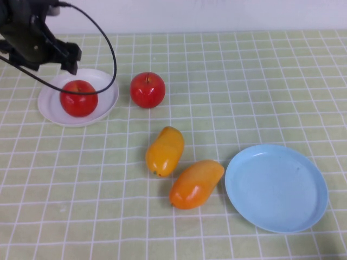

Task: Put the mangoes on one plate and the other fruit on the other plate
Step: Put one type of fruit in the left plate, then put another type of fruit in the right plate

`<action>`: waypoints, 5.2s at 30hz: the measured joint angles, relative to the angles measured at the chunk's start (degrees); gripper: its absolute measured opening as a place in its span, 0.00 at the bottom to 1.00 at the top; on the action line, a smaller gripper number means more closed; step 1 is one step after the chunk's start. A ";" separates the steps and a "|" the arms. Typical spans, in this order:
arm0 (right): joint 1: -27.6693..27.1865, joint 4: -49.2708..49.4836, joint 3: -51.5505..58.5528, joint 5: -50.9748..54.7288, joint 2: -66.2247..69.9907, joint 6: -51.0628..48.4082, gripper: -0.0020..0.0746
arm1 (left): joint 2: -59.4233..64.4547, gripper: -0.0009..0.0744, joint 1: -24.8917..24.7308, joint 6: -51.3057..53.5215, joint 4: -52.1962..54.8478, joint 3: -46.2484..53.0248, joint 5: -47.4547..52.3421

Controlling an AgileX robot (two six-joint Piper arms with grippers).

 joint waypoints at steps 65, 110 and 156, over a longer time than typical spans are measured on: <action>0.00 0.00 0.00 0.00 0.00 0.00 0.01 | 1.18 0.77 -8.86 11.72 -1.22 -0.25 -15.96; 0.00 0.00 0.00 0.00 0.00 0.00 0.01 | -13.06 0.67 -3.03 0.68 4.64 4.71 0.02; 0.00 0.00 0.00 0.00 0.00 0.00 0.01 | -120.27 0.02 -0.39 -4.37 7.98 103.97 -39.71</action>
